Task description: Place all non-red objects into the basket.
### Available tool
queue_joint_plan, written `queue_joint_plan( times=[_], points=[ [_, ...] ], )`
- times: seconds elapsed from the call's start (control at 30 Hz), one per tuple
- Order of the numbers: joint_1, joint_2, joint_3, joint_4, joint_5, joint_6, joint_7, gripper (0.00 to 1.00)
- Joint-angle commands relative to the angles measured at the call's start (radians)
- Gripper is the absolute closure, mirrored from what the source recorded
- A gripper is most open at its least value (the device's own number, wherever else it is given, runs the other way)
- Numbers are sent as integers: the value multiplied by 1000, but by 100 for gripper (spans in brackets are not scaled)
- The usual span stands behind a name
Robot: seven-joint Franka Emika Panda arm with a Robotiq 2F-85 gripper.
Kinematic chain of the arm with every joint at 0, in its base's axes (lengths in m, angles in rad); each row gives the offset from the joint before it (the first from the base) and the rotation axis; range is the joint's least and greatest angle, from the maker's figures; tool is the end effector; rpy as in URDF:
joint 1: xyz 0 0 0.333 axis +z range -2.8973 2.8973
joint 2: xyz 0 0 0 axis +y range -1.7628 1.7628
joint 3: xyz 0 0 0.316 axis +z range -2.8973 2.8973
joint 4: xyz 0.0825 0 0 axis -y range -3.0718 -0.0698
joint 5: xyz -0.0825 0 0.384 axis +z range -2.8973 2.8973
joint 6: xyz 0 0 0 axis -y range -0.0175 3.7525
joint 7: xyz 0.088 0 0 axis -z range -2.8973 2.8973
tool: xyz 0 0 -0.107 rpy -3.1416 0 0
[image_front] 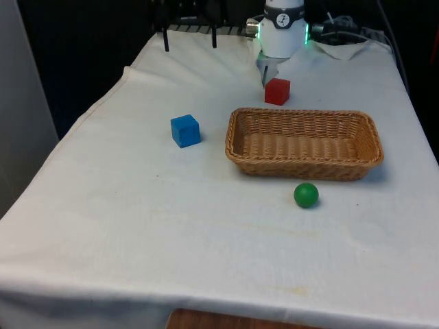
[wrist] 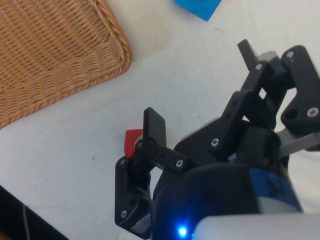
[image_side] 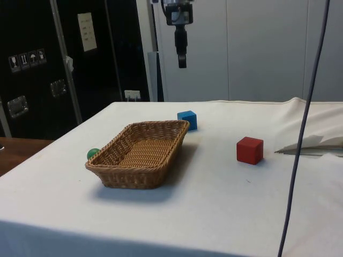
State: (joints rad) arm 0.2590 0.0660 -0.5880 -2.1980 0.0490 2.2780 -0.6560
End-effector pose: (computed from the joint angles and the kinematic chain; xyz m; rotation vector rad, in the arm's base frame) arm 0.5124 -0.1720 0.3611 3.0957 0.4633 0.0361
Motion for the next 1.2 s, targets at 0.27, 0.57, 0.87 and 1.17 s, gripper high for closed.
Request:
queue_joint_plan(
  times=[0.27, 0.57, 0.87, 1.17],
  points=[
    [0, 48, 9, -1, 19, 71, -14, 0],
    [-1, 87, 16, -15, 56, 160, -48, 0],
    [0, 124, 13, -16, 63, 200, -64, 0],
    [-5, 165, 0, 1, 64, 199, -77, 0]
  ],
)
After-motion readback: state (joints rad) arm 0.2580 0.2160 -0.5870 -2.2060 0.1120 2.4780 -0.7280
